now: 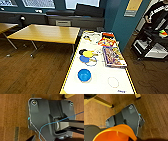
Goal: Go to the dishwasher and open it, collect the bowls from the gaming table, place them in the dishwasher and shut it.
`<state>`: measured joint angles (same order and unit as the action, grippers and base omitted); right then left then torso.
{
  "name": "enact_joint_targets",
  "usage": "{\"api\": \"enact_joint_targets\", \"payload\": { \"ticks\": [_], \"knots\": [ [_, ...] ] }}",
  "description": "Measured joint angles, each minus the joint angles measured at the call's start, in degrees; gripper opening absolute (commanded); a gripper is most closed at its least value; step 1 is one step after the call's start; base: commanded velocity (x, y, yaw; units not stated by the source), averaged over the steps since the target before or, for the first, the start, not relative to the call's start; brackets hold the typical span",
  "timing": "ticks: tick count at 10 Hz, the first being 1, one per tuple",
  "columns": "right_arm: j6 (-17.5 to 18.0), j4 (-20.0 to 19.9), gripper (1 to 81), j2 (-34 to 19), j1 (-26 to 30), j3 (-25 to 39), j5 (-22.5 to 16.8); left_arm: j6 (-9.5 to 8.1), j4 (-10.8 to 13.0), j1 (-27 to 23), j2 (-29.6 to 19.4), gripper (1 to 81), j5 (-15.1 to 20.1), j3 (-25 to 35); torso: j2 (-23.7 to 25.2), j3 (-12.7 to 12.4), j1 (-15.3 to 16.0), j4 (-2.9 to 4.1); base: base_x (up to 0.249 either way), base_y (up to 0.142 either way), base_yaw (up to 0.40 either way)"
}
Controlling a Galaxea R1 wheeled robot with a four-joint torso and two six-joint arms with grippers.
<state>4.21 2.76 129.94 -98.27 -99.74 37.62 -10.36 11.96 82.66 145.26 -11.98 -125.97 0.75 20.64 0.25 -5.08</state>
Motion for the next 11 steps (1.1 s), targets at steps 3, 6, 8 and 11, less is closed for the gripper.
{"api": "enact_joint_targets", "payload": {
  "ticks": [3,6,8,11],
  "knots": [
    [-0.18,0.35,1.0,4.44,0.2,-5.5,-0.35,-1.79,-0.04,-1.29,-9.31,81.1,-0.83,13.57,0.0,0.0,0.0,0.0,0.0,0.0,0.0],
    [-0.33,0.74,1.0,9.78,0.8,-10.23,-1.51,-4.71,-0.17,-3.73,-21.53,81.1,-2.23,26.9,0.0,0.0,0.0,0.0,0.0,0.0,0.0],
    [-0.38,0.9,1.0,11.76,2.01,-11.73,-3.72,-6.23,-0.24,-6.16,-29.72,81.1,-3.28,35.76,0.0,0.0,0.0,0.0,0.0,0.0,0.0],
    [-0.38,0.93,1.0,13.2,2.74,-13.21,-5.77,-9.51,-1.62,-12.46,-40.08,81.1,-3.74,47.3,0.0,0.0,0.0,0.0,0.0,0.0,0.0]
  ]
}}
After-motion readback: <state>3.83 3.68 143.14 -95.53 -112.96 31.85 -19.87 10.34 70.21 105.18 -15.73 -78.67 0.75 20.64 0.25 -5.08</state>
